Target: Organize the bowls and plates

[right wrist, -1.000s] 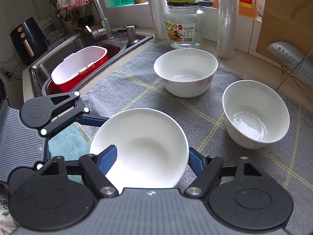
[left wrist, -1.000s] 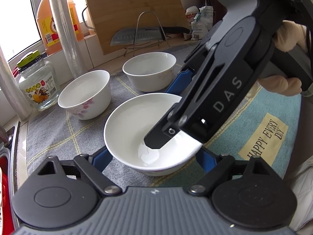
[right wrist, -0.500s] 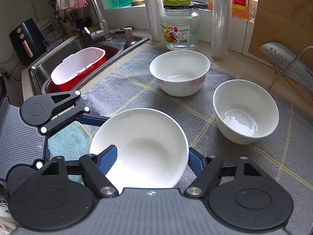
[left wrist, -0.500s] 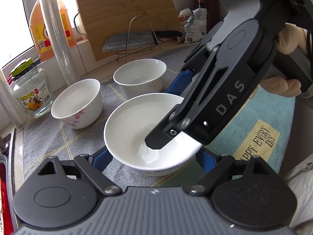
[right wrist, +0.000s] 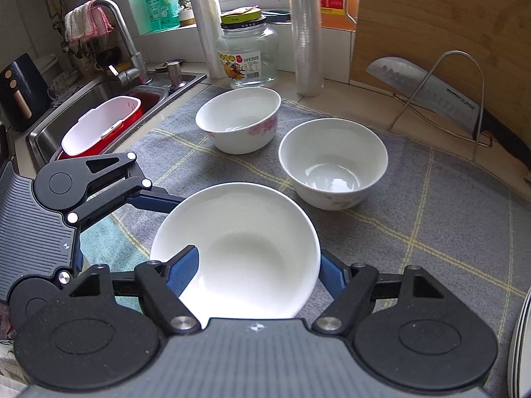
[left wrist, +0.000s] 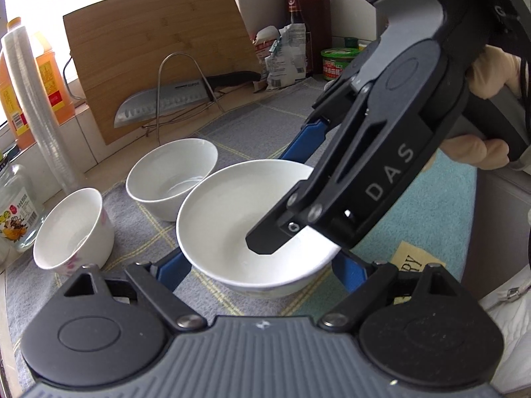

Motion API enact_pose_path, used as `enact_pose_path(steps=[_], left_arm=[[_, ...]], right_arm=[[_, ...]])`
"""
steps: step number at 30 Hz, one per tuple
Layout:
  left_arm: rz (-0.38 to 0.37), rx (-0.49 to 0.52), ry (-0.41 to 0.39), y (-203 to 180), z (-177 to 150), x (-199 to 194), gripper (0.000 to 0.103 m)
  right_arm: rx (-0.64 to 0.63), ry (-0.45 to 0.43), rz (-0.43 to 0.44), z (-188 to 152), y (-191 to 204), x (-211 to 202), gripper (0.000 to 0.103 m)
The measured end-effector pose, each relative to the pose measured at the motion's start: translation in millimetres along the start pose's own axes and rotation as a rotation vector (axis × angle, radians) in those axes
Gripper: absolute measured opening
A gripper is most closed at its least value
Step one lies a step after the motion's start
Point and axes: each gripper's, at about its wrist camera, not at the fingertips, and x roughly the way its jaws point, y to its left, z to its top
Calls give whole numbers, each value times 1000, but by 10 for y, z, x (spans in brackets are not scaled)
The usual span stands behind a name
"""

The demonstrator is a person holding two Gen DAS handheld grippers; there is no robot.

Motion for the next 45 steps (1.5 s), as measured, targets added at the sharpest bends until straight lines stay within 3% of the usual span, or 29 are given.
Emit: enact_pose_path(steps=[21,45], left_arm=[[-109,44,-22,-275,426,521,91],[-120,37,-11,-283,454,764,91]], right_arm=[[92,-4,-120,-364,-672,-325,82],[135,2,-141,-417,-915,-184,82]])
